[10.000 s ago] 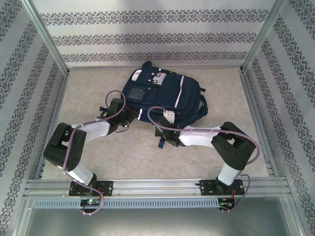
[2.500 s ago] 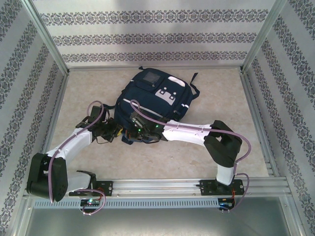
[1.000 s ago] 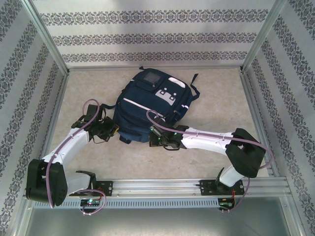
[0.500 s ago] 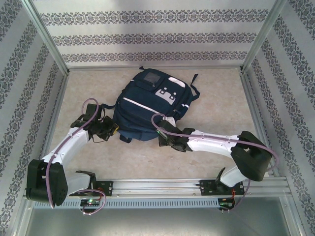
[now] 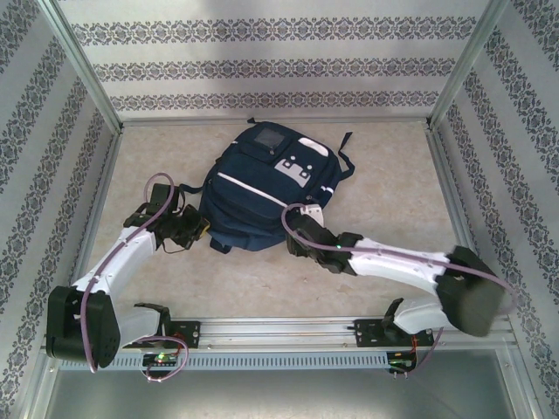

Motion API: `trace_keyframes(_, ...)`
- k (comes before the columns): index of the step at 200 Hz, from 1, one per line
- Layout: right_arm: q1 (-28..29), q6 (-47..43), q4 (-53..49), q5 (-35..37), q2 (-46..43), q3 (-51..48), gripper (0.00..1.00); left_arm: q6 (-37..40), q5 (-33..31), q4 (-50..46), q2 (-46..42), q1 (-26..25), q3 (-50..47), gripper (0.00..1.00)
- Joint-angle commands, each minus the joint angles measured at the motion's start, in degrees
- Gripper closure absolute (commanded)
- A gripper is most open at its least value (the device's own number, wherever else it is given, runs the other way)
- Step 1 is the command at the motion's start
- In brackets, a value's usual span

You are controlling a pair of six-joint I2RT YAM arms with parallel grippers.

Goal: Pack the student bag
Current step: Zip the student bag at the center of the table, then place the student bag at the center of the table.

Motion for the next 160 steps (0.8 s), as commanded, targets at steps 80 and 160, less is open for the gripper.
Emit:
trace_keyframes(80, 3.72, -4.87, -8.93, 12.06, -42.72, -3.49, 0.15, 7.96, -3.00, -5.67, -5.56, -29.47, 1.33, 1.00)
trace_keyframes(160, 1.32, -5.04, -13.87, 12.00, -44.14, -1.26, 0.02, 13.11, -2.76, -2.35, -1.03, -42.76, 1.32, 0.40)
